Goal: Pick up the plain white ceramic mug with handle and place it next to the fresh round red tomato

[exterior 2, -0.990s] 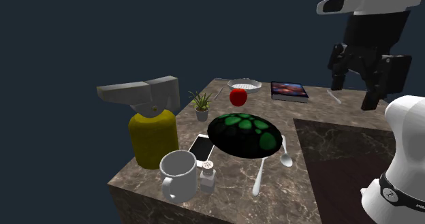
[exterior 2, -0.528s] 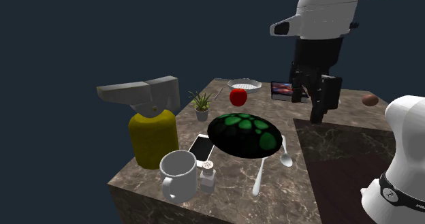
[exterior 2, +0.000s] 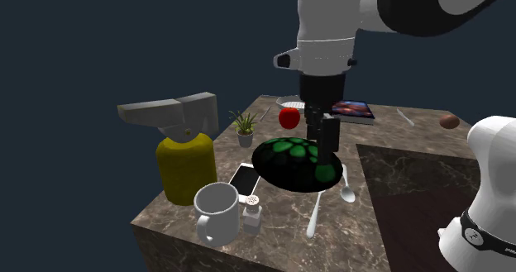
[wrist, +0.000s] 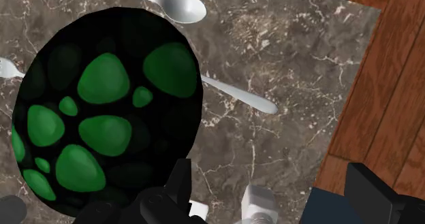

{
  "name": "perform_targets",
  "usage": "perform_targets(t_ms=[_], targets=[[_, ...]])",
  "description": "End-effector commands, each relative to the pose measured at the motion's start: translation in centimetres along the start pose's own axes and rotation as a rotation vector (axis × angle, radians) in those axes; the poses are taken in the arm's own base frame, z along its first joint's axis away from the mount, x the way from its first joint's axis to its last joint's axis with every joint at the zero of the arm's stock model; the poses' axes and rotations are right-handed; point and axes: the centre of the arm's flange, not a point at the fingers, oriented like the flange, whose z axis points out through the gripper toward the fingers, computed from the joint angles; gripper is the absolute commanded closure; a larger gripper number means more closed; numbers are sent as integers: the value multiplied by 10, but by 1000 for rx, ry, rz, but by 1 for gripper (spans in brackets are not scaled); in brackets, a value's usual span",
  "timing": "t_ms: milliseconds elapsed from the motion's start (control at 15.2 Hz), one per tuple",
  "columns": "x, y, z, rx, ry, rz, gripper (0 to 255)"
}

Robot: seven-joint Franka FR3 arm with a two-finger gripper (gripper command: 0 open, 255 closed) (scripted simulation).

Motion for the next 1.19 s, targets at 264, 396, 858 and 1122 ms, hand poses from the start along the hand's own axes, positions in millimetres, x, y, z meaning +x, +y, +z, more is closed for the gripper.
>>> perform_targets(t_ms=[264,396,858,1122], targets=[[72,11,30,10,16,-1,0],[96,15,39,13,21,-2,0],[180,27,70,26,39,-3,0],[217,32,83,31,47,-4,0]])
